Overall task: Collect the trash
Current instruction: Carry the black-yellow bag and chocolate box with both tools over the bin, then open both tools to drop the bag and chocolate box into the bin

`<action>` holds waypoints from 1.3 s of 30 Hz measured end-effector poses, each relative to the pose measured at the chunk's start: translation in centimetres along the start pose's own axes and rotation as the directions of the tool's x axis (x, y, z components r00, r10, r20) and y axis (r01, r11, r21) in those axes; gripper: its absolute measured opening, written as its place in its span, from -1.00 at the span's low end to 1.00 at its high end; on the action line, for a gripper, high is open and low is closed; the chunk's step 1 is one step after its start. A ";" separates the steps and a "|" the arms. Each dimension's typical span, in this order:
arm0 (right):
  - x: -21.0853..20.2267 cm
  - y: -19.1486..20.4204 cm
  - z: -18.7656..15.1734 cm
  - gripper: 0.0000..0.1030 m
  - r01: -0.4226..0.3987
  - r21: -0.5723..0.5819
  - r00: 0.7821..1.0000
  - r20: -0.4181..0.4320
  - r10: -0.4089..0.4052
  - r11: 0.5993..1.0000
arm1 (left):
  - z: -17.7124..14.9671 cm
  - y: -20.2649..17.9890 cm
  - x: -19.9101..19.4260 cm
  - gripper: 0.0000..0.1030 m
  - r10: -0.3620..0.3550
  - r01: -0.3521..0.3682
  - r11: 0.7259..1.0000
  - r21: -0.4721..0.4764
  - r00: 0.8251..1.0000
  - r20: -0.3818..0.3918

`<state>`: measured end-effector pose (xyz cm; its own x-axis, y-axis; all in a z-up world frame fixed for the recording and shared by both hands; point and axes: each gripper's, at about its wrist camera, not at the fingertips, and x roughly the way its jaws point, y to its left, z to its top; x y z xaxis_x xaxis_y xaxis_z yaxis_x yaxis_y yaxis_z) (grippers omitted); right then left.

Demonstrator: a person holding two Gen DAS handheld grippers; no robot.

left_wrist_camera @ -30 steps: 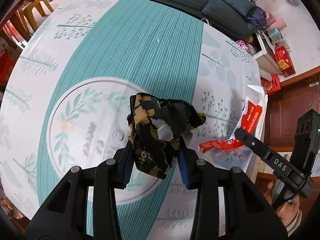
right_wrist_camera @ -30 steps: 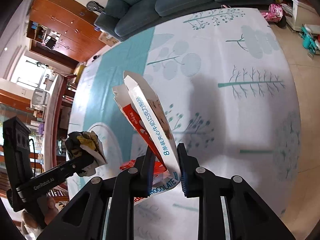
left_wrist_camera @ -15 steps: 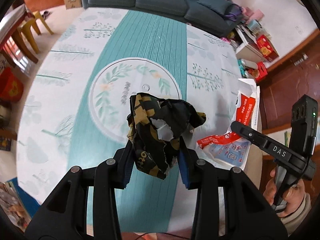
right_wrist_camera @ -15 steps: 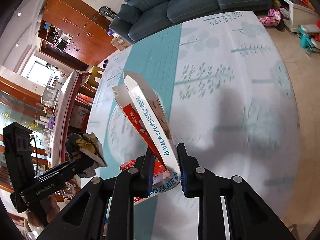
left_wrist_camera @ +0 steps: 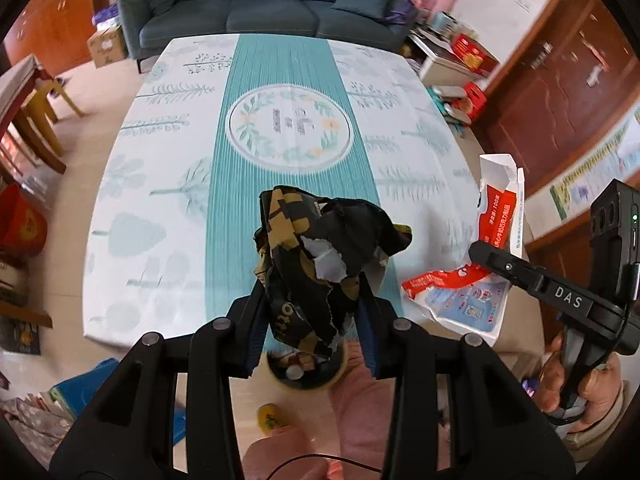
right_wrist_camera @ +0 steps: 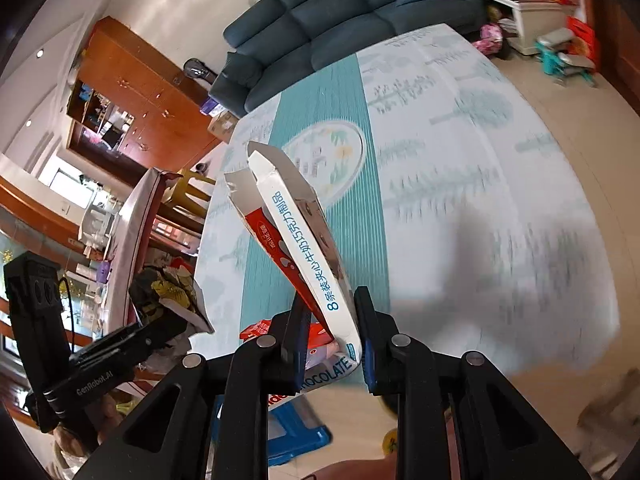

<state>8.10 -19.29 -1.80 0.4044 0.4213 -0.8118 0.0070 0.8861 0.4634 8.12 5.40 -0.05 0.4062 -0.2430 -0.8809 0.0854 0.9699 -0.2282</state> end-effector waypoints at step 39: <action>21.6 -17.8 -26.7 -0.58 0.216 -0.005 0.872 -0.449 -0.195 0.976 | -25.7 -1.4 24.9 -0.31 0.094 -0.103 0.995 -0.012 0.943 -0.318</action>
<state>-7.74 -20.83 -37.03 -0.0595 0.2811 -0.9578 0.0899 0.9572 0.2753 -5.26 -2.47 -32.34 0.1019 -0.1435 -0.9844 0.0326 0.9895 -0.1409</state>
